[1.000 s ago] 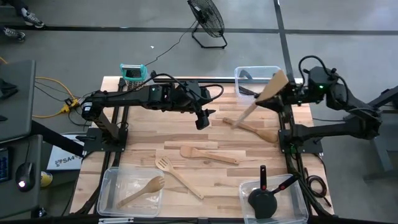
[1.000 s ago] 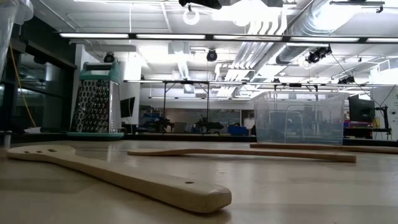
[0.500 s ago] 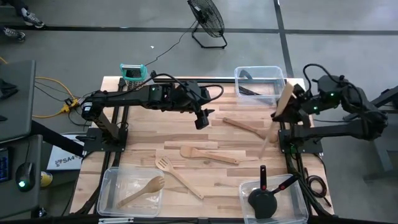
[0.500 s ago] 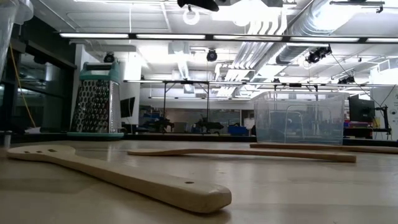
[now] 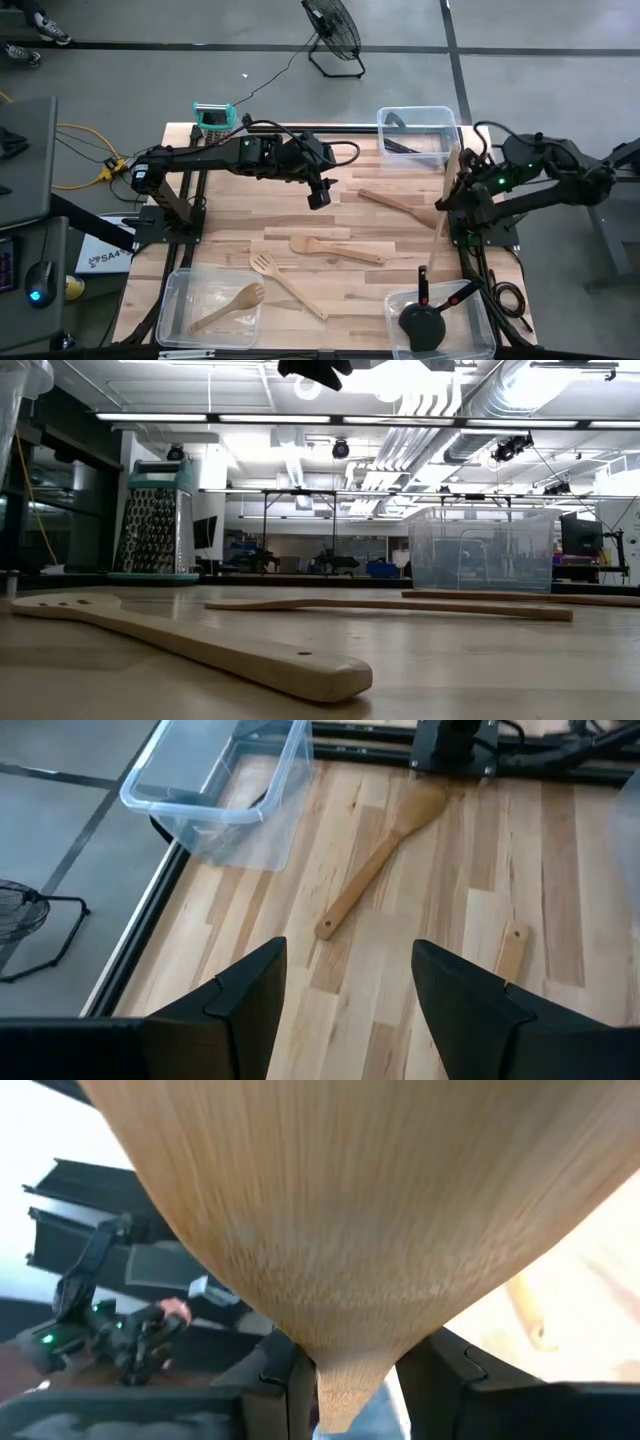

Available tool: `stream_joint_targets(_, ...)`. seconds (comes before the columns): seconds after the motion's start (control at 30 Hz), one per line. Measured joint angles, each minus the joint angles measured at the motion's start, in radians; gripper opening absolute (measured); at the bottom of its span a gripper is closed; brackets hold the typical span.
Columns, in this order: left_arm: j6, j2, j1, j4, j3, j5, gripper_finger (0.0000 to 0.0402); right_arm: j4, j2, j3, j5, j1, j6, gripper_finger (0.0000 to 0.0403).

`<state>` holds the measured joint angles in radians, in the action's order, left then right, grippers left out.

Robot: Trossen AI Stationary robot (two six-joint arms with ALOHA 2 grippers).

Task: Pick & Place Kitchen Items
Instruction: Put the light brown spatula into the bottom right transparent bin

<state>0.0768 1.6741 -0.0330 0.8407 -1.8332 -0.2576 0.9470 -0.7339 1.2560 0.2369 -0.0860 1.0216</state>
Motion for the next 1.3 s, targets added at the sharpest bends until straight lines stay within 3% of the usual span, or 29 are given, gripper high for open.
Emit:
stream_joint_targets(0.13, -0.003, 0.0, 0.0, 0.018, 0.0, 0.0, 0.0214, 0.008, -0.032, 0.0, -0.033, -0.104, 0.063, 0.011)
stream_joint_targets(0.57, -0.004, 0.0, 0.0, 0.026, 0.0, 0.0, 0.0214, 0.138, -0.218, 0.0, -0.292, -0.396, 0.292, 0.011)
stream_joint_targets(1.0, -0.004, 0.0, 0.0, 0.025, 0.0, 0.001, 0.0214, 0.144, -0.399, 0.0, -0.254, -0.597, 0.391, 0.011)
stream_joint_targets(1.3, -0.028, 0.0, 0.0, 0.025, 0.0, 0.001, 0.0214, 0.126, -0.497, 0.0, -0.231, -0.679, 0.215, 0.011)
